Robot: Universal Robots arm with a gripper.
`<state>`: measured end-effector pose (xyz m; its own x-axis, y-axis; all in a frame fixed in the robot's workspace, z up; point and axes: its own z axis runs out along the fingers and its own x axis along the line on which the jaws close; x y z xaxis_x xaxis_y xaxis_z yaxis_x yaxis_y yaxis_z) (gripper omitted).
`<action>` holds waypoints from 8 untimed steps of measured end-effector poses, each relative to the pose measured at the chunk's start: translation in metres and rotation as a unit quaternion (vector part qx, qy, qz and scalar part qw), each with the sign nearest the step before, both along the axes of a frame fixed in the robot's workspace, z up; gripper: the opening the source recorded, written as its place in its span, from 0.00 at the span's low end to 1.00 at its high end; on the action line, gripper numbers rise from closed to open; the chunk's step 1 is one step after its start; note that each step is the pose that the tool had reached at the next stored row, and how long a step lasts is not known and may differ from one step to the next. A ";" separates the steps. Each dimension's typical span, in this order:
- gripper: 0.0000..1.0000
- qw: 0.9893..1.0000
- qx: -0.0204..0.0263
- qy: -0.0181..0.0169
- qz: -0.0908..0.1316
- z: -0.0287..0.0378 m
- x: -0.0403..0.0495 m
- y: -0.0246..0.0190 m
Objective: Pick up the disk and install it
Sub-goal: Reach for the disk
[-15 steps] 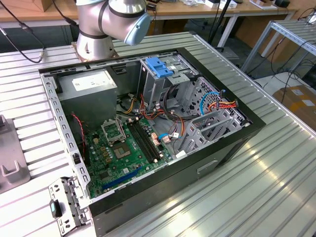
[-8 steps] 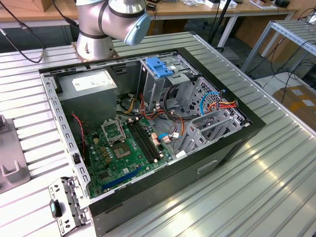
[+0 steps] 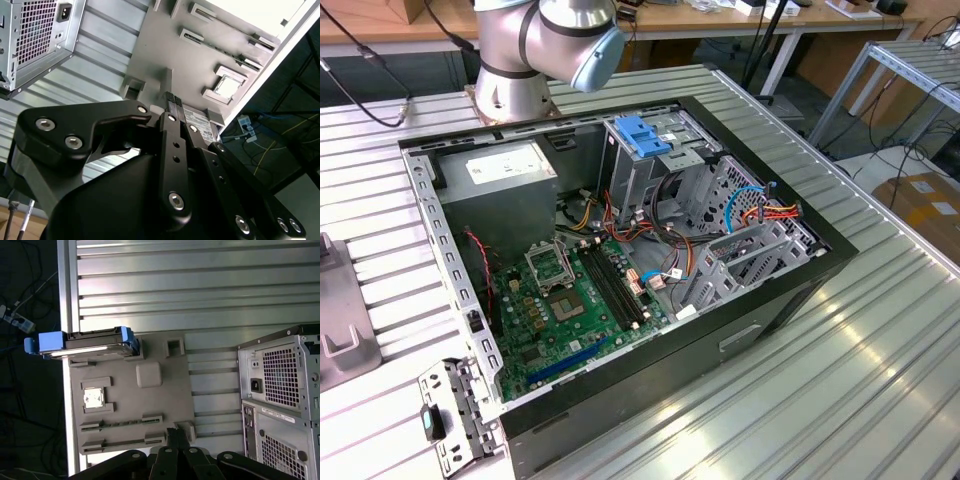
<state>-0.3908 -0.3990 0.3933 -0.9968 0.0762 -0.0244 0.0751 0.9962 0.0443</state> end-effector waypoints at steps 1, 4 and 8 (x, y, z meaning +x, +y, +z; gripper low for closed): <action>0.10 1.000 0.000 0.000 0.000 -0.0001 -0.0007 0.0000; 0.10 1.000 0.000 0.000 0.000 -0.0001 -0.0020 0.0000; 0.10 1.000 0.000 0.000 0.000 -0.0001 -0.0042 0.0000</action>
<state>-0.3950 -0.3990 0.3931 -0.9968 0.0762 -0.0245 0.0750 0.9962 0.0443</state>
